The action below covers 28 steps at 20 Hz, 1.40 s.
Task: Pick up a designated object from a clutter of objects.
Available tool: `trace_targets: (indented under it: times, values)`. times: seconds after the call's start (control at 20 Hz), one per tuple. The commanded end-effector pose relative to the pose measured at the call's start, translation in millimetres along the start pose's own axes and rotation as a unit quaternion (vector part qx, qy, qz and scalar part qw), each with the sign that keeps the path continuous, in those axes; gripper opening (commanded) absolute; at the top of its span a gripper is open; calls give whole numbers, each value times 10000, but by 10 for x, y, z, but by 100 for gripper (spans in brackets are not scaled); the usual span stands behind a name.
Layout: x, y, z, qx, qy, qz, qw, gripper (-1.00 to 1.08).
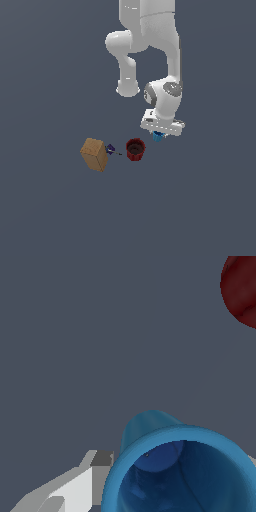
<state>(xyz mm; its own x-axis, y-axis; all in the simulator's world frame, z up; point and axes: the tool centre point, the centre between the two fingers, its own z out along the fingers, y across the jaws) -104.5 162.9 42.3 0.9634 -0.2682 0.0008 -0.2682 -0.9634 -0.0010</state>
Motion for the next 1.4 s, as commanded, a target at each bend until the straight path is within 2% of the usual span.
trace_targets:
  times: [0.0, 0.35, 0.65, 1.35]
  values:
    - [1, 7, 9, -5, -5, 6, 10000, -100]
    - [28, -11, -81, -1, 1, 1, 10000, -100]
    - [111, -48, -325, -1, 1, 1, 10000, -100]
    - [491, -229, -1437, 11, -11, -6, 10000, -100]
